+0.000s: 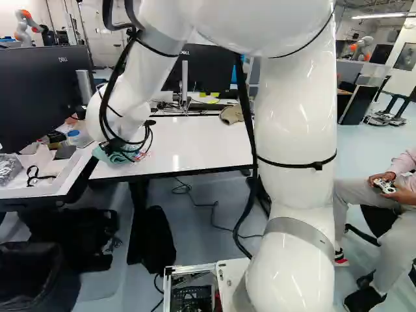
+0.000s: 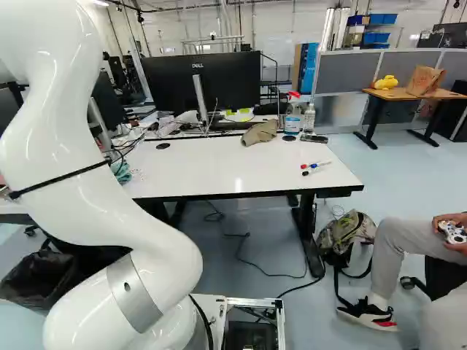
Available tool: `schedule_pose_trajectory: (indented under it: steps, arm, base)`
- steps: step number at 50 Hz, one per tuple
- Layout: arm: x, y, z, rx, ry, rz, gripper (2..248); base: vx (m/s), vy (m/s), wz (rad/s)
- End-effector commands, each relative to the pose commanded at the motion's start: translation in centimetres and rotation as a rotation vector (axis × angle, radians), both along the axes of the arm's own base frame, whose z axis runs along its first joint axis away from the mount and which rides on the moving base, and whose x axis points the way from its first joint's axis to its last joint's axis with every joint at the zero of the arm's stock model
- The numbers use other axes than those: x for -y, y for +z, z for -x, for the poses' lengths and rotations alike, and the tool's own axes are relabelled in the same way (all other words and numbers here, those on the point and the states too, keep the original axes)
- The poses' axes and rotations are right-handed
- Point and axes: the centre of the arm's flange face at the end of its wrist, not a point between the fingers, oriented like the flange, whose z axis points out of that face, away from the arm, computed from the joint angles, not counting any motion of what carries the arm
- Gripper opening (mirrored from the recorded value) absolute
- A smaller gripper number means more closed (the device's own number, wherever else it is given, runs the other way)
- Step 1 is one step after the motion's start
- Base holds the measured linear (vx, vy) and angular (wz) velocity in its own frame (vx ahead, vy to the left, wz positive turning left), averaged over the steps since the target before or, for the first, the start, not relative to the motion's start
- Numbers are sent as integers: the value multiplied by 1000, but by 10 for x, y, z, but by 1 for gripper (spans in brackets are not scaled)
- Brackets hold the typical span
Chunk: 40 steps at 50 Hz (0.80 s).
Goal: Clean the table with the green towel
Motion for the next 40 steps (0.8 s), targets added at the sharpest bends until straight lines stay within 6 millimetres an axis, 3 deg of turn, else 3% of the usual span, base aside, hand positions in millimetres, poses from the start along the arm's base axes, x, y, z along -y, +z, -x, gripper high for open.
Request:
schedule_pose_trajectory:
  steps: [40]
  arm:
    - [72,3,41,-22,-37,24,35]
  base:
    - [0,0,0]
